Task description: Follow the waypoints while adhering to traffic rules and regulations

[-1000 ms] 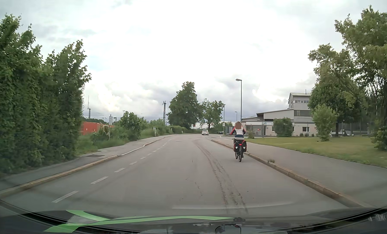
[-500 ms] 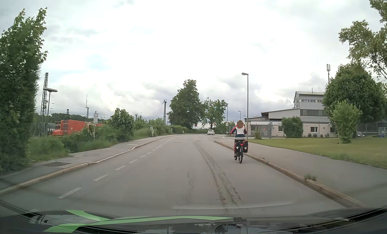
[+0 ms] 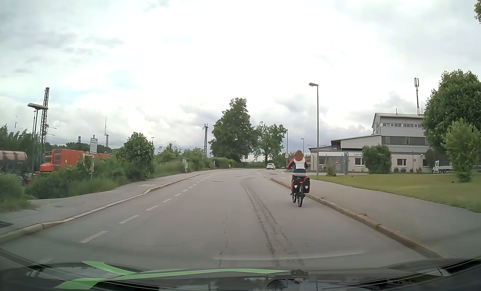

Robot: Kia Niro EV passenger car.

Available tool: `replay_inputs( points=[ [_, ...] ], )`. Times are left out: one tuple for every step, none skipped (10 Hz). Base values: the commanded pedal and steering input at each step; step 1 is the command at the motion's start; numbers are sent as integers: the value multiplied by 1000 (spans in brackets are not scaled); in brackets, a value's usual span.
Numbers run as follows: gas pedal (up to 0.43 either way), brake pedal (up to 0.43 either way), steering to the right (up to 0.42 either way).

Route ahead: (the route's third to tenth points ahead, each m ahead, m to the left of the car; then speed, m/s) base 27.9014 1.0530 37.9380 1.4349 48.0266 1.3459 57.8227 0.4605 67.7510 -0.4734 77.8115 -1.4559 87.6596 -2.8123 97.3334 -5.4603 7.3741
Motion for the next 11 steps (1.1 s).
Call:
replay_inputs(
  points=[
    [0,0,-12],
    [0,0,-11],
    [0,0,-12],
    [0,0,-12],
    [0,0,-11],
    [0,0,-12],
    [0,0,-11],
    [0,0,-11],
    [0,0,-11],
    [0,0,-11],
    [0,0,-11]
  ],
)
